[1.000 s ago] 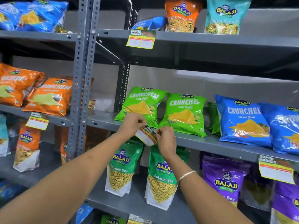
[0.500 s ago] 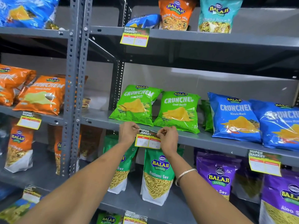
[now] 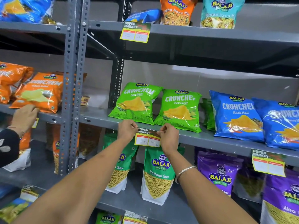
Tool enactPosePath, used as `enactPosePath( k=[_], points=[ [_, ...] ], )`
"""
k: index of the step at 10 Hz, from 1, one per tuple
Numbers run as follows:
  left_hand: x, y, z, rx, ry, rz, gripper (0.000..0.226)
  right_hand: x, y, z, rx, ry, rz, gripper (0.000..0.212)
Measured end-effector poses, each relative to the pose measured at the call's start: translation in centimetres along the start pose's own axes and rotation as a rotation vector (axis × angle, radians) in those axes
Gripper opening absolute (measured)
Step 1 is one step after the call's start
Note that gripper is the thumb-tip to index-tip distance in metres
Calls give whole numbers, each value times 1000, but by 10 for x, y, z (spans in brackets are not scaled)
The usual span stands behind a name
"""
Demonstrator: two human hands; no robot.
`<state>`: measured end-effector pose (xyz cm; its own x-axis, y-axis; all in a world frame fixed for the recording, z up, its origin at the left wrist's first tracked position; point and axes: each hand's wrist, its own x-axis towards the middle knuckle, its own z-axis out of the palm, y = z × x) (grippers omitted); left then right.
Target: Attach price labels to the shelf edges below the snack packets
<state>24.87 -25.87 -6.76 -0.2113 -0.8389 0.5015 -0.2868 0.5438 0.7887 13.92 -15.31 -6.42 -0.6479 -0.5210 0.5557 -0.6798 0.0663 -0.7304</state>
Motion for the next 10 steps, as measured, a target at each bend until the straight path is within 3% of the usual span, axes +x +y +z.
enactPosePath(
  k=[2,3,5,6,8,9,10],
  points=[
    [6,2,1,-11,-15,-72,36,2,-2,1,-85,6,12,12],
    [12,4,0,14,-19,-131,33,6,-5,-1,-262,-8,-56,13],
    [19,9,-7,96,-98,-213,21,15,-1,-12,-549,2,-189,36],
    [23,11,-7,164,-103,-213,29,19,4,-12,-615,10,-179,48],
    [12,12,-10,289,-108,-210,45,18,5,-20,-609,-27,-107,67],
    [8,16,-18,365,-177,-119,42,17,8,-39,-559,40,-134,68],
    [8,25,-24,390,-75,-20,35,21,7,-61,-551,134,-160,64]
  ],
)
